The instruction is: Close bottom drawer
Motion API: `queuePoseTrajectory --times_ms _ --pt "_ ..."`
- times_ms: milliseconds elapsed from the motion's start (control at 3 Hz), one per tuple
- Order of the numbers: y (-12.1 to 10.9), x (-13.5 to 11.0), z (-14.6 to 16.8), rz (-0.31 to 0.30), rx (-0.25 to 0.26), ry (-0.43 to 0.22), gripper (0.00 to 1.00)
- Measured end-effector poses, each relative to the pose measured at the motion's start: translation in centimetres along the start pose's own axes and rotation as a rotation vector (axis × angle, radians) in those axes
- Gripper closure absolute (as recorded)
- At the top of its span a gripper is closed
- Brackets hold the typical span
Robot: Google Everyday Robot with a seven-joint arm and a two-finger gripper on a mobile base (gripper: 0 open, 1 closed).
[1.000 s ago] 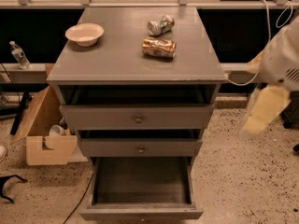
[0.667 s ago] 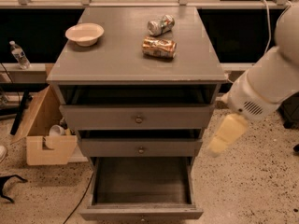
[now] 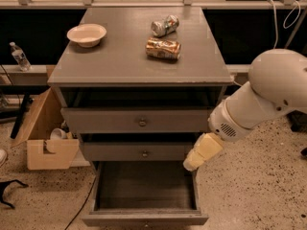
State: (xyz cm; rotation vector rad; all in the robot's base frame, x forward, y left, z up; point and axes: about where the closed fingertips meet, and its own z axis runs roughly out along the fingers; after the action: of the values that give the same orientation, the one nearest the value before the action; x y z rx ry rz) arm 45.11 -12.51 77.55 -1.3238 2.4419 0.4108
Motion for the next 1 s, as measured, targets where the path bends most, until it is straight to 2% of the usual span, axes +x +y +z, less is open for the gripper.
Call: queuePoseTrajectory --times_ms 333,667,1000 --pt "0.1 1.4 4.2 0.009 -0.031 0.002 0.00" --pt "0.1 4.4 12.3 0.034 -0.096 0.000 0.00" --pt "0.5 7.1 18.9 0.065 -0.166 -0.005 0.00"
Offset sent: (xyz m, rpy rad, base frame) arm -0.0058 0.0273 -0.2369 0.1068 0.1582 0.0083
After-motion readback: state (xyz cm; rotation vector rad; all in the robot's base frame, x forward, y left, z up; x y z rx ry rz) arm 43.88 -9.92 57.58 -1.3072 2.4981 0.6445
